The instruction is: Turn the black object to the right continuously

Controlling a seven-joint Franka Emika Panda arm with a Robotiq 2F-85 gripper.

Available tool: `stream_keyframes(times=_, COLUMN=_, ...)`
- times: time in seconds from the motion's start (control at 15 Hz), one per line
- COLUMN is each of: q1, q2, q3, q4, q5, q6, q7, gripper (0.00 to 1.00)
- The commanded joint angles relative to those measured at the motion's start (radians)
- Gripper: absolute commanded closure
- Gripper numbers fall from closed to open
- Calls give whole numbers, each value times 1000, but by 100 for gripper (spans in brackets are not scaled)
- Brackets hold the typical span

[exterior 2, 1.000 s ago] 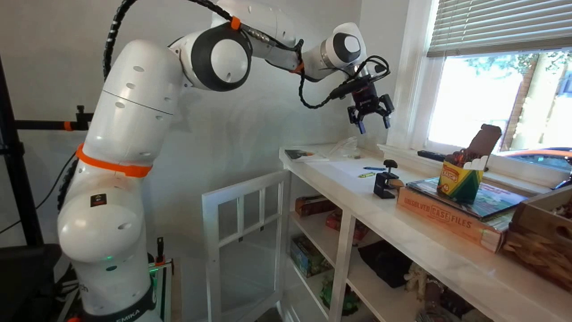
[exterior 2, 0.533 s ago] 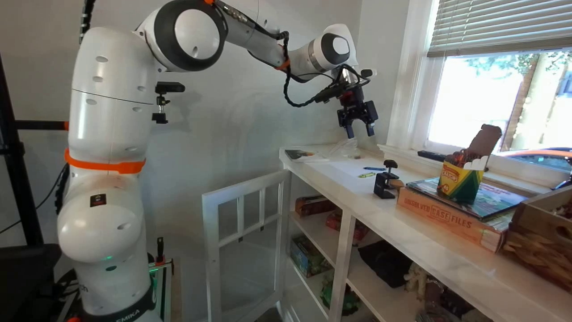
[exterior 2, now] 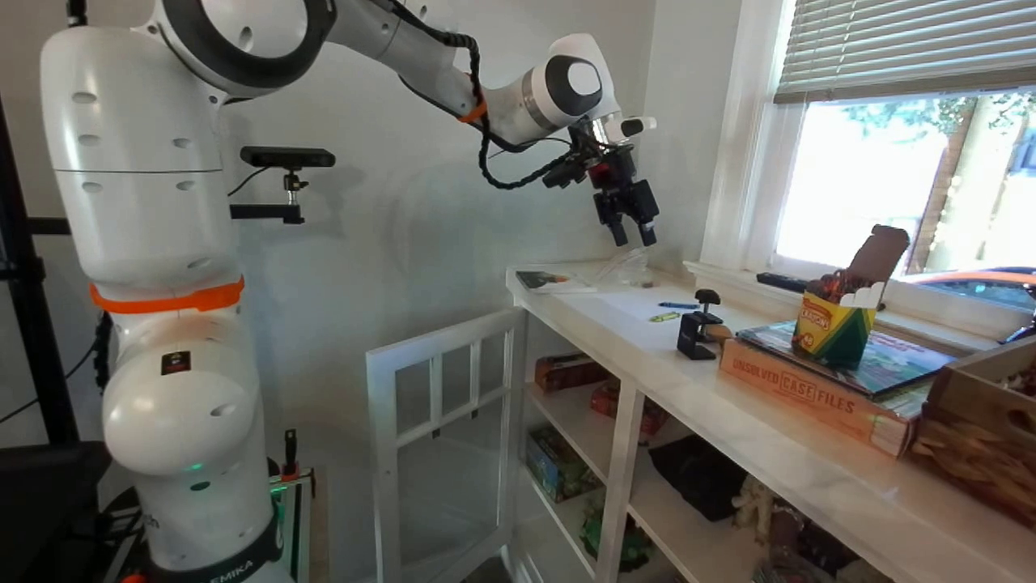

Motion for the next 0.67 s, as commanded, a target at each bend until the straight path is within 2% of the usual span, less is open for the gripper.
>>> stream_keyframes(times=0.0, q1=-36, q2=-113, q3=21, q4=-152, q5=-23, q6=76, q7=59, gripper=0)
stream_keyframes(times=0.07, q1=-38, q2=-45, q3=30, q4=-56, q5=1, q6=26, q7=16, gripper=0)
stream_keyframes(times=0.27, q1=-52, q2=-86, q3=36, q4=-107, q5=1, q6=43, q7=24, gripper=0)
stream_keyframes(times=0.6, q1=-54, q2=-92, q3=38, q4=-115, q5=1, q6=45, q7=30, gripper=0)
